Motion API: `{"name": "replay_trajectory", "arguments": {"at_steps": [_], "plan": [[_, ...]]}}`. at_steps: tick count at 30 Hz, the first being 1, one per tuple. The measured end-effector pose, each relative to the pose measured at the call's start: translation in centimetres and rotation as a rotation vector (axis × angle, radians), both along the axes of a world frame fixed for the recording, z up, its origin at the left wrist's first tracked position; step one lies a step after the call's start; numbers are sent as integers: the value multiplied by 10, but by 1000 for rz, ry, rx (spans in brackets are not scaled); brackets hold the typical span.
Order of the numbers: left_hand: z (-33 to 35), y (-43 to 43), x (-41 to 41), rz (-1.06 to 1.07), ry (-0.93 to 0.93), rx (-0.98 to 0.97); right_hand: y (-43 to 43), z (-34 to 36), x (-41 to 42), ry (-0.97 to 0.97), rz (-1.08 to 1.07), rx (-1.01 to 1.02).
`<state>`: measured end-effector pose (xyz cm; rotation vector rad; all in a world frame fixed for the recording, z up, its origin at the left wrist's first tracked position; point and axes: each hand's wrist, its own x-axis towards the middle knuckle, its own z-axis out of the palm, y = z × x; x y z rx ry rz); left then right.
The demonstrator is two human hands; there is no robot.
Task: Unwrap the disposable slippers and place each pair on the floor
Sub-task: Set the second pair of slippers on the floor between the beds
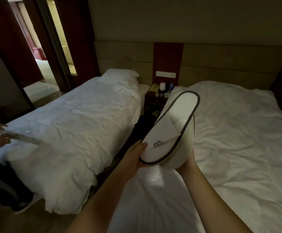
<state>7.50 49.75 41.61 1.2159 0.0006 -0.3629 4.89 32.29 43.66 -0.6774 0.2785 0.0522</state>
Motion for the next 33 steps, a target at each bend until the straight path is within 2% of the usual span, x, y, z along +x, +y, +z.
{"name": "replay_trajectory", "arguments": {"at_steps": [5, 10, 14, 19, 23, 26, 30, 33], "plan": [[1, 56, 16, 100, 20, -52, 45, 12, 15, -27, -20, -72], [-13, 103, 47, 247, -34, -62, 60, -2, 47, 32, -352, -620], [-34, 129, 72, 257, -15, -17, 82, -15, 82, 32, -431, -845], [-62, 160, 118, 328, 79, 69, 117, -50, 140, 48, -265, -927], [-88, 187, 152, 361, 170, 111, 143, -79, 182, 76, -118, -837], [-109, 208, 175, 356, 194, 177, 158, -108, 211, 211, -159, -782], [-149, 236, 208, 268, 233, 219, 188, -153, 236, 311, -137, -1008], [-192, 260, 232, 219, 294, 264, 213, -198, 248, 371, -127, -995]]}}
